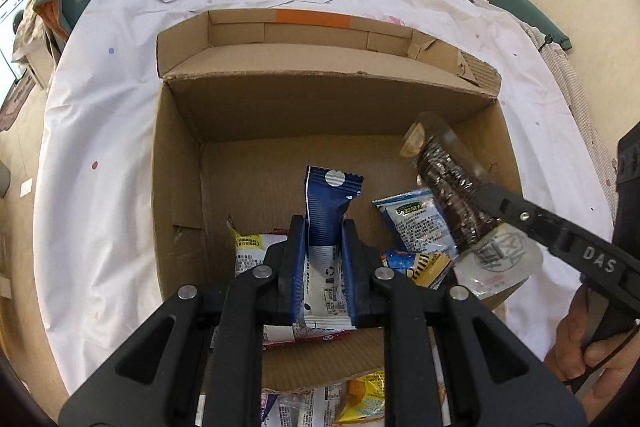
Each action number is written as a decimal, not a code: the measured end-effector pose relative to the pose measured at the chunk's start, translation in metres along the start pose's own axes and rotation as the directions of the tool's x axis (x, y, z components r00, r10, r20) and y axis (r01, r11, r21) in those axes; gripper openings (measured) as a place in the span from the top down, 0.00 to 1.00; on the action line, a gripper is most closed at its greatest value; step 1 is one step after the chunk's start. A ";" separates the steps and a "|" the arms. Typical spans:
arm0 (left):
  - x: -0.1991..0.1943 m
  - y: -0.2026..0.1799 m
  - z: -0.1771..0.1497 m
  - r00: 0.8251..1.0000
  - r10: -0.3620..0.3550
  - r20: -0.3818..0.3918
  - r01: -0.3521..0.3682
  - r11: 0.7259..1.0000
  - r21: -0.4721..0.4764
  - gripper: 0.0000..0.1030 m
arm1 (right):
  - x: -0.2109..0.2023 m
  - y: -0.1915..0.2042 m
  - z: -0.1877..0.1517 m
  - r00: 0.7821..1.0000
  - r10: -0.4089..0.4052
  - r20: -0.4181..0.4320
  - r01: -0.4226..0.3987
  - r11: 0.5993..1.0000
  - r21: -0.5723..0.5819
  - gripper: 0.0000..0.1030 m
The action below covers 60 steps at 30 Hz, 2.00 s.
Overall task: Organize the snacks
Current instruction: 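Carry the candy bar and brown cookie packet into the box and open both tools, then withdraw both tools from the box toward the remaining snacks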
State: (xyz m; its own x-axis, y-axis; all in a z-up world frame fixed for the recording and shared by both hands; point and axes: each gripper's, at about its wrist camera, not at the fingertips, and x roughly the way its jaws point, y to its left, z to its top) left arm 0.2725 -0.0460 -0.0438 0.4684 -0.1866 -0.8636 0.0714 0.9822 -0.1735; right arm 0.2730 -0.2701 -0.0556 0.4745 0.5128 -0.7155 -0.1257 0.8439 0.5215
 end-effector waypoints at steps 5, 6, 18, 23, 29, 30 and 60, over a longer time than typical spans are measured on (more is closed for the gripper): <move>-0.001 -0.001 -0.001 1.000 -0.001 0.003 0.001 1.000 -0.001 0.86 | 0.005 -0.004 -0.002 1.000 -0.011 -0.018 0.011 1.000 0.013 0.91; -0.001 -0.001 -0.001 1.000 -0.002 0.004 0.002 1.000 -0.002 0.86 | 0.005 -0.004 -0.002 1.000 -0.013 -0.019 0.013 1.000 0.012 0.91; -0.005 -0.002 -0.003 0.999 0.033 -0.003 -0.033 0.999 0.011 0.74 | 0.010 -0.001 -0.001 0.999 -0.033 -0.033 0.034 0.999 0.011 0.89; -0.009 0.001 -0.004 1.000 0.019 0.007 -0.019 1.000 -0.001 0.54 | 0.010 -0.001 0.000 0.998 -0.057 -0.032 0.058 0.998 0.017 0.87; -0.020 0.005 -0.004 0.998 0.031 0.061 -0.030 0.999 -0.018 0.25 | 0.008 -0.001 0.002 0.993 -0.110 -0.032 0.111 0.994 0.015 0.61; -0.021 0.005 -0.004 0.997 0.033 0.066 -0.031 0.999 -0.022 0.25 | 0.005 -0.001 0.002 0.993 -0.113 -0.017 0.114 0.993 0.015 0.42; -0.072 0.022 -0.040 0.987 0.058 0.152 -0.052 0.998 -0.040 0.25 | -0.067 0.038 -0.025 0.975 -0.161 0.156 0.181 0.976 -0.122 0.15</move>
State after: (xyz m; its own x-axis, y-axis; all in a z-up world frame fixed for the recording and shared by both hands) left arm 0.2053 -0.0122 -0.0042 0.6004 -0.1242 -0.7900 0.0114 0.9891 -0.1468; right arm 0.2141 -0.2684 0.0007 0.6182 0.3393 -0.7090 -0.1436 0.9356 0.3226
